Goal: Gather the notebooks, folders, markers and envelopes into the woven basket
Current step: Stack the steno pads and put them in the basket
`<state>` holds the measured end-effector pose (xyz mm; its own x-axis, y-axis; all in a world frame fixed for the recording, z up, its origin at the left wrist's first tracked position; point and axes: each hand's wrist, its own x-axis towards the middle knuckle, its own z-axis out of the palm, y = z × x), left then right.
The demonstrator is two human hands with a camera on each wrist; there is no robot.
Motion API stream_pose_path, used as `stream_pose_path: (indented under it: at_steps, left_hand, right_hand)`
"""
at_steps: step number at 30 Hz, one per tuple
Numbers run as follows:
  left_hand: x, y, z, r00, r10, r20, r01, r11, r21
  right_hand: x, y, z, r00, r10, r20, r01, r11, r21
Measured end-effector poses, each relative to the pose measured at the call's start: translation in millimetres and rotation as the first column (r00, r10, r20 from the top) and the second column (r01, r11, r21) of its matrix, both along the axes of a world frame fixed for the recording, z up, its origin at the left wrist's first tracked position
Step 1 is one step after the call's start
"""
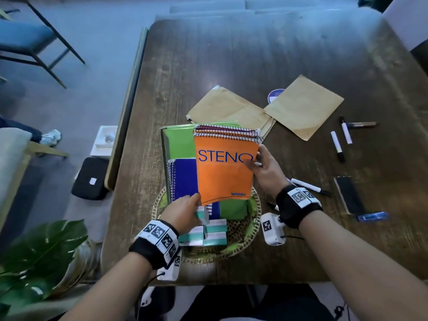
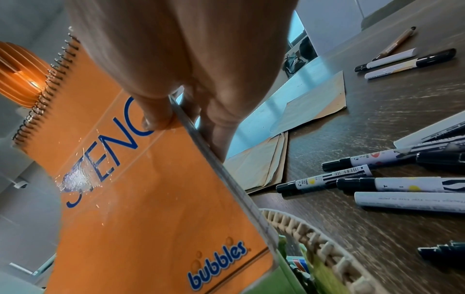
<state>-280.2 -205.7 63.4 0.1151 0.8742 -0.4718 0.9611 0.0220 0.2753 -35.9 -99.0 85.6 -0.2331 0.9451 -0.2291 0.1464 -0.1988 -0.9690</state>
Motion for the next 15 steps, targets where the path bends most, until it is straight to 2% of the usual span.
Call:
stream_pose_path:
  at_steps: [6, 9, 11, 15]
  left_hand:
    - [19, -20, 3, 0.988, -0.018, 0.156, -0.002, 0.992, 0.126]
    - [29, -28, 2, 0.973, -0.059, 0.224, 0.028, 0.99, 0.14]
    - [36, -33, 0, 0.97, -0.112, 0.217, 0.089, 0.99, 0.112]
    - [49, -40, -8, 0.973, -0.215, 0.088, 0.207, 0.974, 0.095]
  right_hand:
    - [-1, 1, -3, 0.999, -0.032, 0.015, 0.032, 0.999, 0.01]
    - [-2, 1, -2, 0.998, -0.055, -0.009, 0.055, 0.998, 0.018]
    - [-4, 2, 0, 0.996, -0.076, -0.039, 0.077, 0.997, 0.01]
    - [-12, -1, 5, 0.992, -0.058, -0.108, 0.058, 0.998, -0.011]
